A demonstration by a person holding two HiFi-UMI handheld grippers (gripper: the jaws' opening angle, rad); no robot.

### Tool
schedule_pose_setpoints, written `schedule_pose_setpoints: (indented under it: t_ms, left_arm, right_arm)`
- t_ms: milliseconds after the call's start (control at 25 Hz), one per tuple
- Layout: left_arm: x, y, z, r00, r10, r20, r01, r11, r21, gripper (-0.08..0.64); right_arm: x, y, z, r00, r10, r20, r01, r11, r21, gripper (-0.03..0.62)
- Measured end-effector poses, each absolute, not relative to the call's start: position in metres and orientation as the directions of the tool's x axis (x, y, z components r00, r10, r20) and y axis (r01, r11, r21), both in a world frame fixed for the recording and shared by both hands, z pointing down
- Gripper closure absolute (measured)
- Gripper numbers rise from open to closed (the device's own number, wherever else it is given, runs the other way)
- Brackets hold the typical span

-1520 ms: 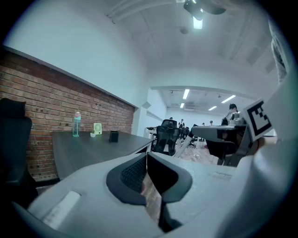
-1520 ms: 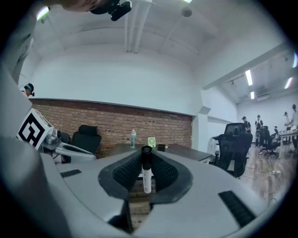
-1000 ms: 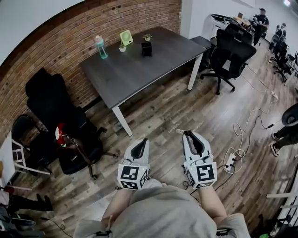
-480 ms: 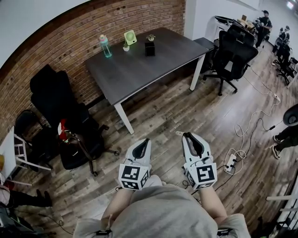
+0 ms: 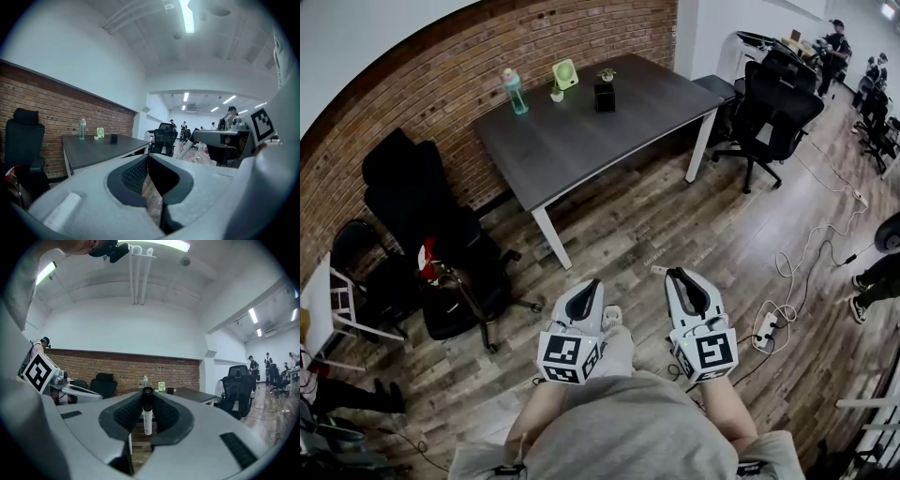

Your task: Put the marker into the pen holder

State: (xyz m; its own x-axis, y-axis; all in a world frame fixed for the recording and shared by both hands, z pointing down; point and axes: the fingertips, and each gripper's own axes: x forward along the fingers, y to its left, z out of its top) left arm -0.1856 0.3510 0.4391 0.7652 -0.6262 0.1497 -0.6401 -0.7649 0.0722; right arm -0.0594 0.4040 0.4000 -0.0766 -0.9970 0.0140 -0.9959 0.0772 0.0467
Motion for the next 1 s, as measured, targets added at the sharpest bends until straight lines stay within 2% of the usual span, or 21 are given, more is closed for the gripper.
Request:
schedule_pose_setpoints:
  t_ms: [440, 1000]
  left_arm:
    - [-0.158, 0.31, 0.45, 0.777, -0.611, 0.15, -0.626, -0.775, 0.083, 0.543]
    - [-0.117, 0.196, 0.452, 0.776, -0.612, 0.156, -0.628, -0.773, 0.093, 0.543]
  right_arm:
    - [-0.034, 0.365, 0.41, -0.053, -0.998, 0.025, -0.997, 0.054, 0.047, 0.526]
    - [0.011, 0.251, 0.405, -0.047, -0.998, 0.029, -0.997, 0.049, 0.053, 0.526]
